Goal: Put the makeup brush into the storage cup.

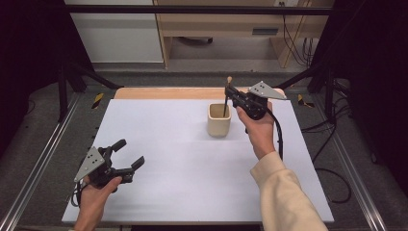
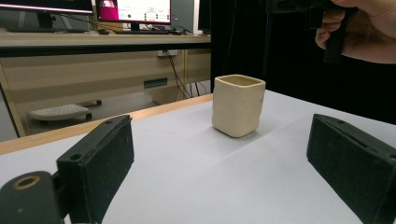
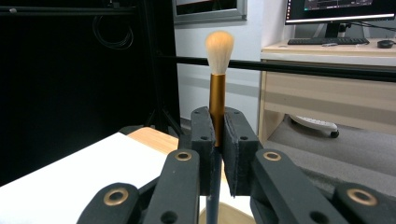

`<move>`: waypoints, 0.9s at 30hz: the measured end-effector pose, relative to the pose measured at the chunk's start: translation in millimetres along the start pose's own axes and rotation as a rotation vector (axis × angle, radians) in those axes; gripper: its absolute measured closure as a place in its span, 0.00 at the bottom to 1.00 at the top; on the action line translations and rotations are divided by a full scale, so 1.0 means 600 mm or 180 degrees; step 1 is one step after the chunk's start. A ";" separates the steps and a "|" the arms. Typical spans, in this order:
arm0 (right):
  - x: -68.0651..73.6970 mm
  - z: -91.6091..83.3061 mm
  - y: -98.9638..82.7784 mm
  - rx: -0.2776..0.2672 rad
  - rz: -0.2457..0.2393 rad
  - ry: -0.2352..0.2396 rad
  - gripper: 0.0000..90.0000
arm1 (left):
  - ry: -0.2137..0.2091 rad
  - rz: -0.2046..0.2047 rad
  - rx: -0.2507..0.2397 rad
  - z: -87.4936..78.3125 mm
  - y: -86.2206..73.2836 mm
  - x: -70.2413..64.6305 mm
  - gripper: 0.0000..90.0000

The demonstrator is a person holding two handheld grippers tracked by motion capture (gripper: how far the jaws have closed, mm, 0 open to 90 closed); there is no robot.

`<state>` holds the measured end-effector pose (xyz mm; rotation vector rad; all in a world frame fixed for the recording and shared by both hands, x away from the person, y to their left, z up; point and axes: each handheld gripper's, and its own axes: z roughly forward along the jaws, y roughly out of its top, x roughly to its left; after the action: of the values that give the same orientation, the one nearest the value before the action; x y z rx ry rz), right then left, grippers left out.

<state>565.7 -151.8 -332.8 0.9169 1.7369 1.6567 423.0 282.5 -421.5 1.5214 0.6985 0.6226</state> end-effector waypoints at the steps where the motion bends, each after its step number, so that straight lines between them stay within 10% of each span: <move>1: 0.000 0.001 -0.001 -0.0014 -0.0005 -0.0007 0.93 | 0.0002 0.0002 0.0001 0.000 0.000 0.000 0.07; 27: -0.007 0.025 -0.023 -0.0026 -0.0085 -0.0083 0.93 | -0.0018 0.0014 0.0006 0.000 0.000 0.002 0.08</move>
<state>579.2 -146.0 -347.8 0.9038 1.7166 1.6269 423.8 283.4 -421.7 1.5261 0.6918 0.6210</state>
